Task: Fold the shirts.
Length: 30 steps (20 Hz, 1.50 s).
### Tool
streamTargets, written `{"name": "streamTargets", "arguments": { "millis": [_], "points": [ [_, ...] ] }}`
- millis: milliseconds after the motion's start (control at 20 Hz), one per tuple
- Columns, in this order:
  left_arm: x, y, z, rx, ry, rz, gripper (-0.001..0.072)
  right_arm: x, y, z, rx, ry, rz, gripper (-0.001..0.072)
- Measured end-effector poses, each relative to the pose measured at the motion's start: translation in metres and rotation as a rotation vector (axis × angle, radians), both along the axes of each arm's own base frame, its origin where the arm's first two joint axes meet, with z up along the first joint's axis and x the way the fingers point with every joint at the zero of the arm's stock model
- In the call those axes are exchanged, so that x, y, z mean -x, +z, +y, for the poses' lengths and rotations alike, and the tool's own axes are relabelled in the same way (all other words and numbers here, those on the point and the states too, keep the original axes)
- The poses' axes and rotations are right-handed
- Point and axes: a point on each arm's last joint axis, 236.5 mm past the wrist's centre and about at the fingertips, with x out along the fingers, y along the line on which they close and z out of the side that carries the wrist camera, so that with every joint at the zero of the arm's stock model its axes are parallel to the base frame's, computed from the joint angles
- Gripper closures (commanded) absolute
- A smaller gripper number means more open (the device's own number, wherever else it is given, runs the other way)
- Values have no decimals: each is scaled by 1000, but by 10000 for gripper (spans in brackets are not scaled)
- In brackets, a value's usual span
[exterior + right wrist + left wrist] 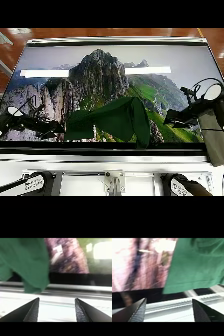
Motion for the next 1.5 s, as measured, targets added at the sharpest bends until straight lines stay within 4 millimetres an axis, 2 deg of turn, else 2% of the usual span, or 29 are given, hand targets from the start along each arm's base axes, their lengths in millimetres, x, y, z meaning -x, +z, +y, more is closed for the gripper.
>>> {"name": "streamTargets", "arguments": {
  "millis": [50, 300, 350, 400, 450, 500, 550, 600, 750, 850, 1250, 1400, 1450, 1500],
  "points": [
    [-2, -5, -3, 14, 14, -8, 44, 3, -2, 3, -27, -15, 8, 74],
    [-6, -22, -28, 80, 32, 14, 53, 0, -3, 9, -84, -73, 0, 75],
    [-8, -23, -34, 94, 36, 13, 78, 0, -3, 10, -91, -78, -2, 75],
    [-11, -24, -39, 102, 39, 7, 220, 0, -3, 10, -93, -82, -1, 75],
    [-17, -27, -43, 102, 48, -13, 410, 0, -4, 10, -94, -86, 0, 75],
    [-20, -31, -47, 99, 54, -24, 541, -2, -3, 10, -97, -91, -7, 75],
    [-22, -32, -51, 98, 47, -34, 623, -2, -4, 10, -98, -93, -7, 75],
    [-24, -32, -58, 107, 48, -38, 672, -2, -4, 10, -98, -95, -6, 75],
    [-27, -28, -73, 138, 45, -45, 674, -2, -8, 10, -95, -103, -6, 75],
    [-28, -22, -78, 152, 39, -58, 673, 3, -19, 13, -108, -117, 11, 75],
    [-34, 30, -87, 179, -3, -199, 673, 42, -90, 39, -188, -239, 105, 75],
    [-37, 48, -89, 189, -7, -251, 674, 48, -108, 60, -220, -254, 107, 76],
    [-38, 53, -91, 201, -2, -263, 673, 47, -112, 67, -221, -246, 95, 96],
    [-39, 58, -94, 214, 6, -273, 674, 45, -116, 76, -221, -236, 78, 364]
  ]
}}
